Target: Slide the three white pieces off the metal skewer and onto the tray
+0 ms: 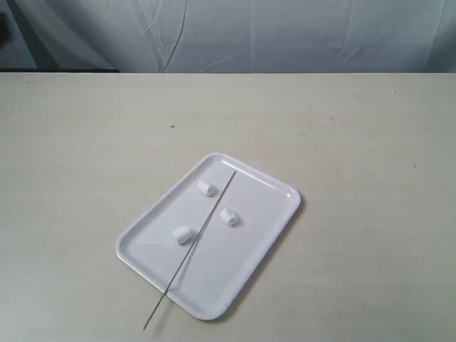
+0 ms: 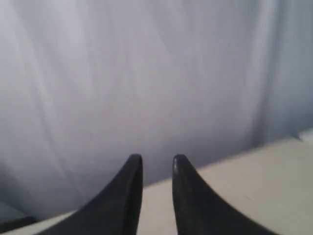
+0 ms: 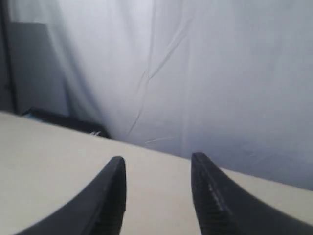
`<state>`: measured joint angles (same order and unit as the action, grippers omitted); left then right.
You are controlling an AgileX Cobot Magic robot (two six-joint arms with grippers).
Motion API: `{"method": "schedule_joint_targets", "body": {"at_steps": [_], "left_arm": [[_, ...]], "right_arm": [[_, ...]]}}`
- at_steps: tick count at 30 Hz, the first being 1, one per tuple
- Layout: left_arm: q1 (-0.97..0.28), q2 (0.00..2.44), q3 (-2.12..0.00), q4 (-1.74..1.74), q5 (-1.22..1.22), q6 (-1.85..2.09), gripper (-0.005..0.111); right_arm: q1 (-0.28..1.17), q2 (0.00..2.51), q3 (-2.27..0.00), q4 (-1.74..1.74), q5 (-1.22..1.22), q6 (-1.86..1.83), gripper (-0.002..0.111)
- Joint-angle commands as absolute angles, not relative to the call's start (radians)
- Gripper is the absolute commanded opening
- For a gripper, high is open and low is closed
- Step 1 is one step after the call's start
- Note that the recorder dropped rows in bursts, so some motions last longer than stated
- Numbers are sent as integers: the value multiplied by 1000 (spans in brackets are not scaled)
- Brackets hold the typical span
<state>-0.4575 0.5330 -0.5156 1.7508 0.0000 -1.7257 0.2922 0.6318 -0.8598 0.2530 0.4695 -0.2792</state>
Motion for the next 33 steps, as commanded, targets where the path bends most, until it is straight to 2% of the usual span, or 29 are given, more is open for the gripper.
{"method": "schedule_joint_targets", "body": {"at_steps": [1,5,9,12,33], "left_arm": [[-457,224,-385,1693,345,-1720,23],[-457,0,-291,1681,373,-1673,22],[-457,0,-217,1619,349,-1610,22],[-457,0,-190,1562,328,-1610,22],[-457,0,-144,1499,337,-1612,22]], "right_arm": [[279,403,-722,-145,339,107,42],[279,234,-506,-356,191,376,42],[279,195,-286,-377,115,404,42],[279,195,-196,-437,-54,370,42],[279,202,-183,-459,-7,358,42]]}}
